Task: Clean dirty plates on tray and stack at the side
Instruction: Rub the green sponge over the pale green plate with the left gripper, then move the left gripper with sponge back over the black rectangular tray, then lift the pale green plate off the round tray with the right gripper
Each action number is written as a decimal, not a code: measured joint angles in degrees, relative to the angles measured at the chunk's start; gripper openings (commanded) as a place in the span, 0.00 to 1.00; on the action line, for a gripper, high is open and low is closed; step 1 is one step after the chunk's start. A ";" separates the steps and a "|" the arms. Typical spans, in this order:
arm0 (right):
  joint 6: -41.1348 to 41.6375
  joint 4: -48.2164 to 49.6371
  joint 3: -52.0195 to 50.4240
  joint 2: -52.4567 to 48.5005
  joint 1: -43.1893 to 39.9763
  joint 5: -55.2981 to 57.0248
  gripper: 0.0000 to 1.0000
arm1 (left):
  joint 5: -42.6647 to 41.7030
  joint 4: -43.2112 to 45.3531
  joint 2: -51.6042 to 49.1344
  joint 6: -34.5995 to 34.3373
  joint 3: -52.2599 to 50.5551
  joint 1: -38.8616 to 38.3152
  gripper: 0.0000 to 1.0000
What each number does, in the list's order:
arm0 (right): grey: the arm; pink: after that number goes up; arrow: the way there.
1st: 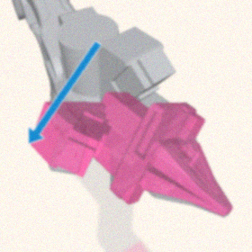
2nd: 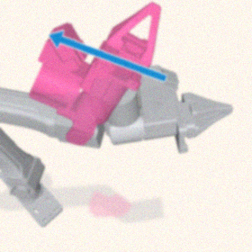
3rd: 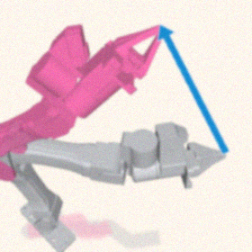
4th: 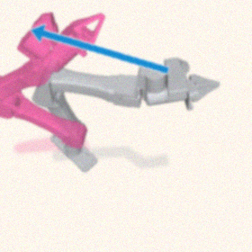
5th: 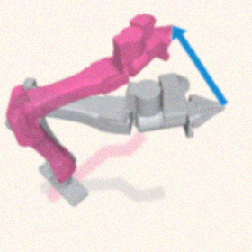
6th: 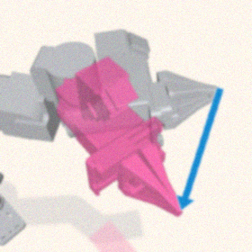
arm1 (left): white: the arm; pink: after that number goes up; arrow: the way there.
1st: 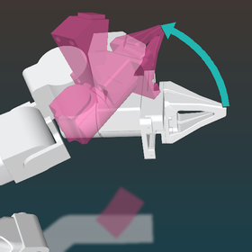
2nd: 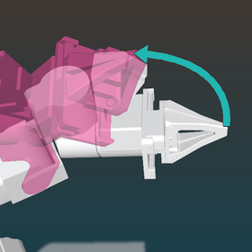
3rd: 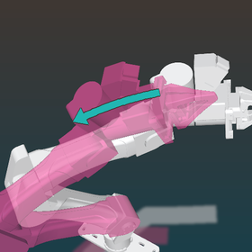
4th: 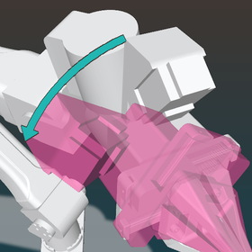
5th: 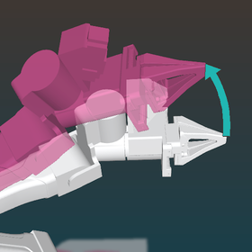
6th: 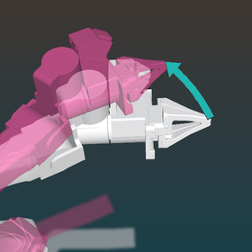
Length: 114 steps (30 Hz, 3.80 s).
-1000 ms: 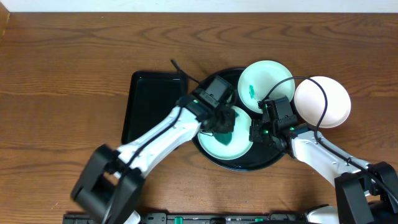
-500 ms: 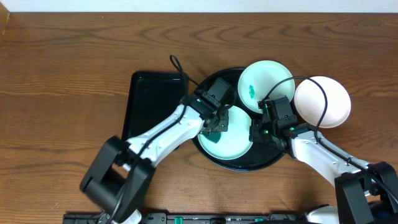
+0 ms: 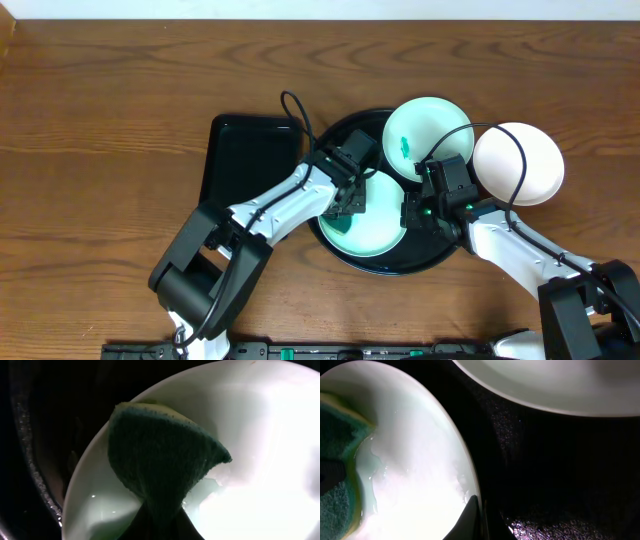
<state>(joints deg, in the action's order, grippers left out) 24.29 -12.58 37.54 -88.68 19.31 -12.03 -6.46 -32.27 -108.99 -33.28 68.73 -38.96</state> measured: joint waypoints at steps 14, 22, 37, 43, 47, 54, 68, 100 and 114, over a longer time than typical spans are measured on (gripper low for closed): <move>0.00 0.02 0.00 0.00 -0.02 0.79 0.01 | -15.13 1.81 -0.28 0.96 -0.02 1.84 0.08; 0.00 0.00 -0.02 0.02 0.00 0.24 0.01 | -23.67 1.64 5.77 1.51 -0.96 5.29 0.08; 0.00 0.00 0.00 0.00 0.00 0.00 0.01 | -13.84 -10.16 16.41 7.02 -0.96 19.37 0.08; 0.00 0.00 0.00 0.00 0.00 0.00 0.01 | -0.24 -15.19 16.41 7.69 -0.98 25.18 0.08; 0.00 0.02 0.00 0.02 0.00 0.00 0.01 | 6.75 -15.67 16.41 8.90 -0.98 26.82 0.08; 0.00 0.00 0.00 0.00 0.00 0.00 0.01 | 10.21 -12.46 16.41 11.50 -4.13 26.91 0.08; -0.04 -0.33 -0.02 0.00 0.00 -0.07 0.17 | 13.99 -5.81 16.41 13.27 -8.39 26.91 0.08; 3.10 -3.21 0.00 0.02 -0.02 -1.03 0.13 | 13.86 -6.71 19.91 13.66 -8.39 29.05 0.07; 6.56 -3.48 0.00 0.02 0.11 -1.99 0.01 | 8.50 -6.95 21.46 13.64 -8.39 33.07 0.07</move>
<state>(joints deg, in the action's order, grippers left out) 30.85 -16.05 37.54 -88.66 19.42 -14.02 2.04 -39.22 -87.53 -19.64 60.34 -5.89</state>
